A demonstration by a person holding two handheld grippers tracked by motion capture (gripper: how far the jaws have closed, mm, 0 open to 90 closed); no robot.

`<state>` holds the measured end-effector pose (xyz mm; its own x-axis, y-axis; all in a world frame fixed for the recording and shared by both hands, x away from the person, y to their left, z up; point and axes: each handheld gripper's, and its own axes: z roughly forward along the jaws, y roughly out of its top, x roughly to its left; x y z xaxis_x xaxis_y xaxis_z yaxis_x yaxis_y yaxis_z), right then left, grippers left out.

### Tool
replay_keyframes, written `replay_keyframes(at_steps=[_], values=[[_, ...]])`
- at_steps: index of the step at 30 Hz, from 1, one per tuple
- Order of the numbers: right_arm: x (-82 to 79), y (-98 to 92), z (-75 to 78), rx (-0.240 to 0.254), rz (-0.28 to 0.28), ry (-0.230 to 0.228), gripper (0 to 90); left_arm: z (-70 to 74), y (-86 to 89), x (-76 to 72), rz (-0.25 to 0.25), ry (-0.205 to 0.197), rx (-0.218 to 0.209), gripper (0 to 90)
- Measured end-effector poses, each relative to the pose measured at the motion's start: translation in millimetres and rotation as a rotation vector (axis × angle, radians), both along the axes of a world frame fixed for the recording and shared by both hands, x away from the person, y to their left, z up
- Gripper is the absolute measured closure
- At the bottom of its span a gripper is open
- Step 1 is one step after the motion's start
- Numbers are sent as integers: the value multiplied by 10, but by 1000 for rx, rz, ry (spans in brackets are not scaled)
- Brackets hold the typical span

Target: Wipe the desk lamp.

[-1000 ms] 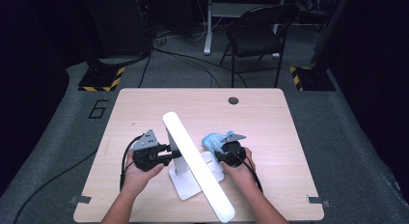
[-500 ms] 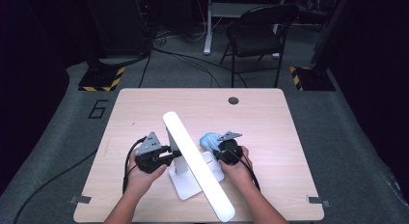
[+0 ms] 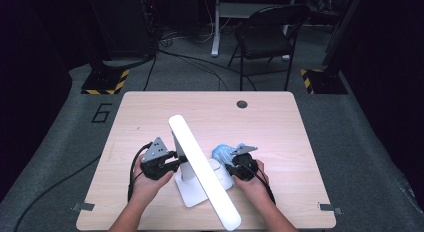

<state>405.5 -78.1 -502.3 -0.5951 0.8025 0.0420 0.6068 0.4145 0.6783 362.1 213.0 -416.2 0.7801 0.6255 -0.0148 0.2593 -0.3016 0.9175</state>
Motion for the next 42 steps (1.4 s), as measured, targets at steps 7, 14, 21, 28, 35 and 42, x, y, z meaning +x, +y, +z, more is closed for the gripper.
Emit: replay_keyframes(at_steps=[7,14,21,28,35,42], values=[[-247,-135,5,10,7,7,672,-5,0,2,0,0,-7,742],[-331,-222,-11,28,21,13,671,-7,13,14,-16,10,-13,743],[-211,-189,-18,61,2,38,669,-3,39,27,-63,21,-1,748],[-7,-94,-22,73,1,38,668,-19,44,35,-69,22,-22,748],[153,12,-19,83,-23,47,668,-17,52,42,-86,32,-22,747],[261,85,-17,83,-25,35,667,-25,43,44,-82,35,-35,743]])
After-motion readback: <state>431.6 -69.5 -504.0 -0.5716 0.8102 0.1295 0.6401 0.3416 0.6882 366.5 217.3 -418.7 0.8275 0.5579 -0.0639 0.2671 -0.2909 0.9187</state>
